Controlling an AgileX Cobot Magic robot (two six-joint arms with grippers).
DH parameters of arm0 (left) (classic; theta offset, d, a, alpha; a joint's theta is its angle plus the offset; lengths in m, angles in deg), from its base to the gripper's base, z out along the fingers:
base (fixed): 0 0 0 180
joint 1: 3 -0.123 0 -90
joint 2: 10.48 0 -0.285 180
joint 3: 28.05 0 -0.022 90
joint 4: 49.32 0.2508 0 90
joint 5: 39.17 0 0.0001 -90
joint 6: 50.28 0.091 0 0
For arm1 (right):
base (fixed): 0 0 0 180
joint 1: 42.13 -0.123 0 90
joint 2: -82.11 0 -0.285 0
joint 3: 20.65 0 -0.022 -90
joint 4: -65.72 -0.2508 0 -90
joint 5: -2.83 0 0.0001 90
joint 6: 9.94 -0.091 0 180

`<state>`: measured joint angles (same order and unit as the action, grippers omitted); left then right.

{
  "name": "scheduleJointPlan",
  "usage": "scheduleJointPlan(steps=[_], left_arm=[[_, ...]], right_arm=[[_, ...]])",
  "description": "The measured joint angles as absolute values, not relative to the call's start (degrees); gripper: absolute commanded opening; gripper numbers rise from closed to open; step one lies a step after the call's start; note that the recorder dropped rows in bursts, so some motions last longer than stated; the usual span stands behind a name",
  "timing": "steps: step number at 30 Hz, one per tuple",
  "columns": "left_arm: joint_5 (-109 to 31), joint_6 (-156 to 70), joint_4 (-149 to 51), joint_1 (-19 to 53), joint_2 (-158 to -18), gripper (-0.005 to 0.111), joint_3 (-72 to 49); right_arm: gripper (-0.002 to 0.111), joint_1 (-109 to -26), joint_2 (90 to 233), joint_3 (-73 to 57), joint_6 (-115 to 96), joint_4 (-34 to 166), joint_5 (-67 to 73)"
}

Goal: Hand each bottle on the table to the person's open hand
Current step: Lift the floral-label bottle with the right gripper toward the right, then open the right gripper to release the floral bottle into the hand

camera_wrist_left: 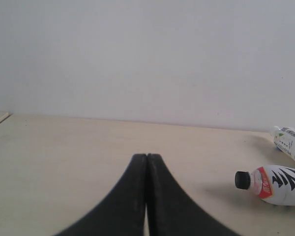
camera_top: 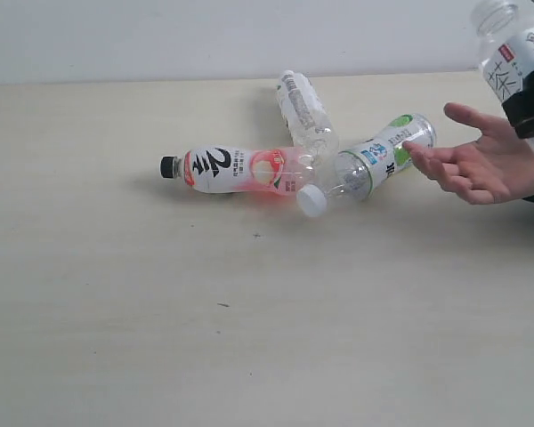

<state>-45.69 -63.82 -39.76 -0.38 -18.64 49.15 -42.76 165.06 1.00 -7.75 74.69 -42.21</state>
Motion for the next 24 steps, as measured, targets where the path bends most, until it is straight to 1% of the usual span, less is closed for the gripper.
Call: scheduleJointPlan(steps=[4,14,24], left_arm=[[-45.7,-63.8,-39.8,-0.4,-18.6,0.001,49.2],[-45.7,-63.8,-39.8,-0.4,-18.6,0.001,49.2],[-45.7,-63.8,-39.8,-0.4,-18.6,0.001,49.2]], right_arm=[[0.000,-39.9,169.6,1.0,-8.0,70.5,-41.8],[0.000,-39.6,179.0,1.0,-8.0,66.5,-36.3],[0.000,-39.6,181.2,1.0,-7.9,66.2,-35.4]])
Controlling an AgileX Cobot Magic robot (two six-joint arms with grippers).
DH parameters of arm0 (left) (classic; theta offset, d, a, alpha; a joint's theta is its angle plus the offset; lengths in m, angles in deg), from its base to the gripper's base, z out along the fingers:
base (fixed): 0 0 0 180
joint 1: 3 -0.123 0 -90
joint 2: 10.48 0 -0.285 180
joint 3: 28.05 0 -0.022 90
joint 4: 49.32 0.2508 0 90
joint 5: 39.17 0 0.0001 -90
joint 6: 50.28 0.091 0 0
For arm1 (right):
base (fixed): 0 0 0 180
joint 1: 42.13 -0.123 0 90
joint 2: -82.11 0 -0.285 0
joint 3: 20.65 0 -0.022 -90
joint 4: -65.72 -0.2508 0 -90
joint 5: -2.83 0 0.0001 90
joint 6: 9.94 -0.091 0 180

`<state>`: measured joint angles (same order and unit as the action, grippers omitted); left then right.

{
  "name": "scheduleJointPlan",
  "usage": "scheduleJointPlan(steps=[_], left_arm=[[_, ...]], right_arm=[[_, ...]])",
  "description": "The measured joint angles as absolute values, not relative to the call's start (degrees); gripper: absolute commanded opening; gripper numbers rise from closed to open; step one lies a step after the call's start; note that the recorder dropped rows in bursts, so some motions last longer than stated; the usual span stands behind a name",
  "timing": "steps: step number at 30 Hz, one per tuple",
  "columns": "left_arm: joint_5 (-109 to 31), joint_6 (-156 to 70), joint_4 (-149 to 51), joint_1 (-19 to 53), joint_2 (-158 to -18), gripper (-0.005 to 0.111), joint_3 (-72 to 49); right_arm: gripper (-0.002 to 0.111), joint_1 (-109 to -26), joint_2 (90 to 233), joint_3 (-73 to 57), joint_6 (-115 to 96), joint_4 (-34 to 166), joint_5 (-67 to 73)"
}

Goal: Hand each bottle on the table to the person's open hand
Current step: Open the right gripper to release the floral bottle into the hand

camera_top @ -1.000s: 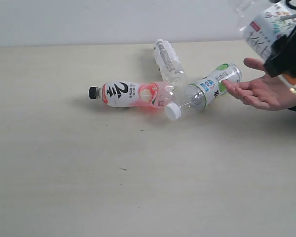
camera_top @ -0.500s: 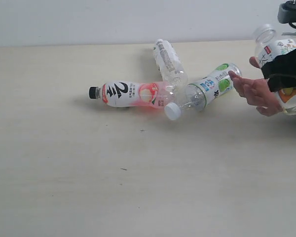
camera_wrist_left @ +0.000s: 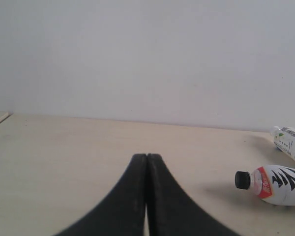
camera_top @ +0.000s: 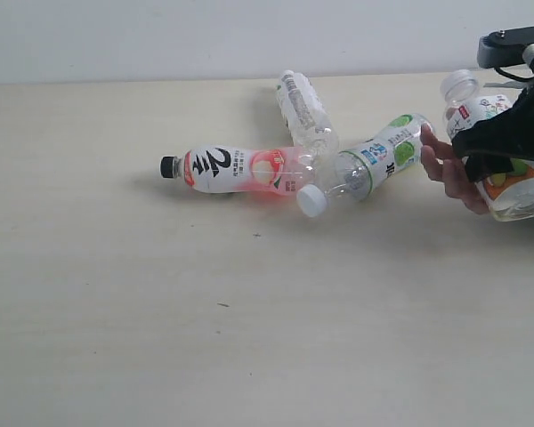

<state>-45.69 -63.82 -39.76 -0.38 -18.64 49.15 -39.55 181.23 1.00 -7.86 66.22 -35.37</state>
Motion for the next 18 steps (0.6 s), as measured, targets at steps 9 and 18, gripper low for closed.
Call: scheduleJointPlan(steps=[9,18], left_arm=[[-45.7,-63.8,-39.8,-0.4,-18.6,0.001,49.2],[-45.7,-63.8,-39.8,-0.4,-18.6,0.001,49.2]], right_arm=[[0.041,-39.6,181.2,1.0,-7.6,66.2,-35.2],[0.071,-39.6,181.2,1.0,-7.6,66.2,-35.1]])
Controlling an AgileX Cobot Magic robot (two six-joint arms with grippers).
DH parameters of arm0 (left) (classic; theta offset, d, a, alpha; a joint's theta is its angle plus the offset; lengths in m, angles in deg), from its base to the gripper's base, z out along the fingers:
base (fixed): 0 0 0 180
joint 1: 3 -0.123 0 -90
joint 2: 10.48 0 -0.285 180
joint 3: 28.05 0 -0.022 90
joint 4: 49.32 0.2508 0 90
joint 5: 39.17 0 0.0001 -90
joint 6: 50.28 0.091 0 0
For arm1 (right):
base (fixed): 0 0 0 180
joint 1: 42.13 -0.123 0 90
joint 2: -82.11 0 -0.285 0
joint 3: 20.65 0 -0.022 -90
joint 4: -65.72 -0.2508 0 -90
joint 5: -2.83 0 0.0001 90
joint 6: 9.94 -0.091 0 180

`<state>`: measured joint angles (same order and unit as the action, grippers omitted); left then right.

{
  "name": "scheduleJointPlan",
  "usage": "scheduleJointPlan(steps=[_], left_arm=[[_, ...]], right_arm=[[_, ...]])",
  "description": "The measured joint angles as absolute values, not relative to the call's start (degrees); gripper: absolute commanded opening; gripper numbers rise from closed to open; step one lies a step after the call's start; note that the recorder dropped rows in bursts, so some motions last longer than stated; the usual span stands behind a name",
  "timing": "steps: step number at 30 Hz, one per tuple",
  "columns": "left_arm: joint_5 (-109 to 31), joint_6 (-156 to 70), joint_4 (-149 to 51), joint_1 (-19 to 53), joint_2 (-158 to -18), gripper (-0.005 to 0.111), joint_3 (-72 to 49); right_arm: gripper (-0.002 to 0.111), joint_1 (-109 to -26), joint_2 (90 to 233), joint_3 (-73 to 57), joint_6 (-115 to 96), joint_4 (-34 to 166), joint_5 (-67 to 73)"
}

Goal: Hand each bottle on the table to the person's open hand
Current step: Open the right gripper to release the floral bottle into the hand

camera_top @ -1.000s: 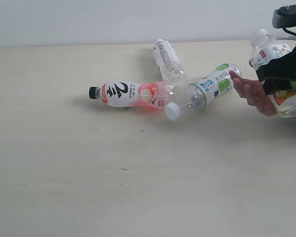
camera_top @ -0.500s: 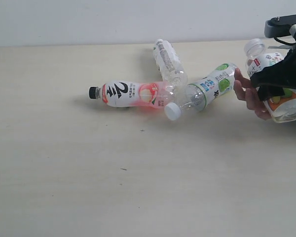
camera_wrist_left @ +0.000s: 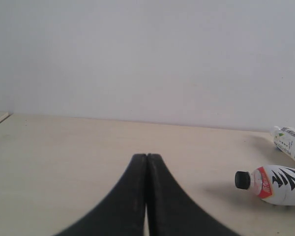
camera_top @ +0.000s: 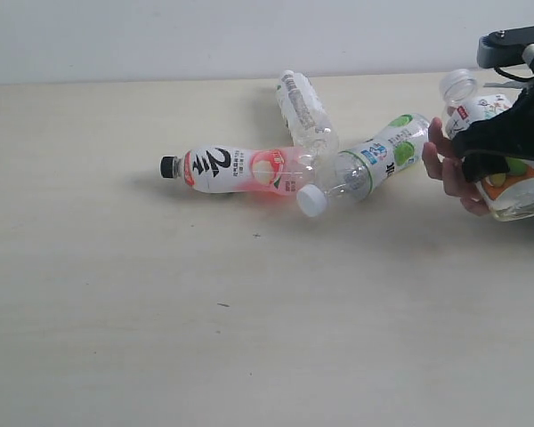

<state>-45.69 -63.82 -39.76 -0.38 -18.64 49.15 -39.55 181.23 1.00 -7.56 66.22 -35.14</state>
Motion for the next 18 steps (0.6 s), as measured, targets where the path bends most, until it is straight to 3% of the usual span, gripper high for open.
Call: scheduleJointPlan(steps=[5,11,18], left_arm=[[-45.7,-63.8,-39.8,-0.4,-18.6,0.001,49.2],[-45.7,-63.8,-39.8,-0.4,-18.6,0.001,49.2],[-45.7,-63.8,-39.8,-0.4,-18.6,0.001,49.2]], right_arm=[[0.071,-39.6,181.2,1.0,-7.6,66.2,-35.0],[0.081,-39.6,181.2,1.0,-7.6,66.2,-35.0],[0.081,-39.6,181.2,1.0,-7.6,66.2,-34.5]])
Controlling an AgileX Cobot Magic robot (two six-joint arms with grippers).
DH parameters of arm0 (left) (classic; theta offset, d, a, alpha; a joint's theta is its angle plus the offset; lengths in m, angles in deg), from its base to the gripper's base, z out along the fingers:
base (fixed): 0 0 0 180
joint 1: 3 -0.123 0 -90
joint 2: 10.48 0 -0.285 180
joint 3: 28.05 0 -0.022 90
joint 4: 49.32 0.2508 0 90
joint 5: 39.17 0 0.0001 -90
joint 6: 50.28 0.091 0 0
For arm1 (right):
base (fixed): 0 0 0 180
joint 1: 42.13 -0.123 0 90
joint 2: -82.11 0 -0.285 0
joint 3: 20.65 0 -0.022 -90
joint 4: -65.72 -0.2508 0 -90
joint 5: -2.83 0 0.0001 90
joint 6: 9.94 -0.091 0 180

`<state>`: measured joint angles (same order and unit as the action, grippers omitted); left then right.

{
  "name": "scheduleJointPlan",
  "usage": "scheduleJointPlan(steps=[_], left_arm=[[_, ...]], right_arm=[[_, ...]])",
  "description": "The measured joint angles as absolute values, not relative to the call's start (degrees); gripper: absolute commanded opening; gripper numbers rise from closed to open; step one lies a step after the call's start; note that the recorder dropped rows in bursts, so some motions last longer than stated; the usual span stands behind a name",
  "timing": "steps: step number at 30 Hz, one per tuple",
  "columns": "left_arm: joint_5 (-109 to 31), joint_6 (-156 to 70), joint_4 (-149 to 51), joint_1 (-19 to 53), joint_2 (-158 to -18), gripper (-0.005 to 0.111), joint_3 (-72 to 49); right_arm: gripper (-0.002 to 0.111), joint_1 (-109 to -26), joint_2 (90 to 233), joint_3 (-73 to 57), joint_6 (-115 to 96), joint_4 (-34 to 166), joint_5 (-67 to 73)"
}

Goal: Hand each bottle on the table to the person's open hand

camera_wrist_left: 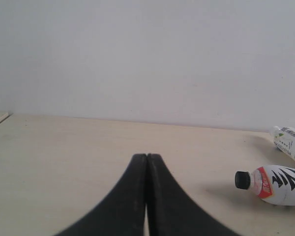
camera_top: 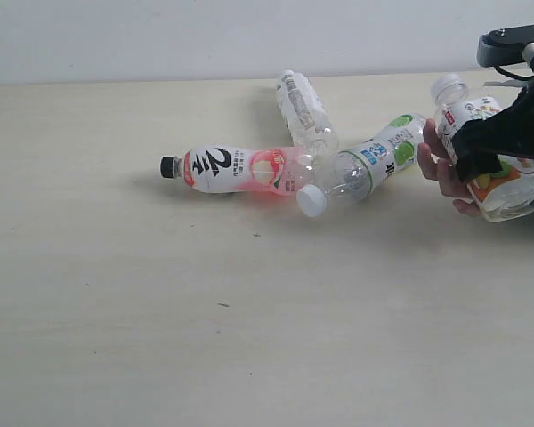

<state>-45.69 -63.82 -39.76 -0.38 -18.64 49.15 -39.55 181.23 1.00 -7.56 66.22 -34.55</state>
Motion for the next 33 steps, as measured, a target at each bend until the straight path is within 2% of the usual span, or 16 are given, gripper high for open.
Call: scheduleJointPlan(steps=[4,7,9,10,12,13,15,17,33], left_arm=[[-45.7,-63.8,-39.8,-0.4,-18.6,0.001,49.2],[-45.7,-63.8,-39.8,-0.4,-18.6,0.001,49.2],[-45.7,-63.8,-39.8,-0.4,-18.6,0.001,49.2],[-45.7,-63.8,-39.8,-0.4,-18.6,0.001,49.2],[-45.7,-63.8,-39.8,-0.4,-18.6,0.001,49.2],[-45.7,-63.8,-39.8,-0.4,-18.6,0.001,49.2],[-45.7,-63.8,-39.8,-0.4,-18.6,0.001,49.2],[-45.7,-63.8,-39.8,-0.4,-18.6,0.001,49.2],[-45.7,-63.8,-39.8,-0.4,-18.6,0.001,49.2]], right_arm=[[0.081,-39.6,178.5,1.0,-7.6,66.2,-34.4],[0.081,-39.6,171.4,1.0,-7.6,66.2,-34.5],[0.077,-39.6,166.4,1.0,-7.6,66.2,-35.0],[0.072,-39.6,163.0,1.0,-7.6,65.7,-35.8],[0.049,-39.6,157.7,1.0,-7.6,65.4,-38.5],[0.030,-39.6,155.3,1.0,-7.4,64.9,-40.0],[0.012,-39.6,149.9,1.0,-6.9,63.4,-43.2],[-0.001,-39.6,145.1,1.6,-6.2,61.4,-45.4],[0.000,-39.6,99.0,22.8,4.1,52.9,-48.2]])
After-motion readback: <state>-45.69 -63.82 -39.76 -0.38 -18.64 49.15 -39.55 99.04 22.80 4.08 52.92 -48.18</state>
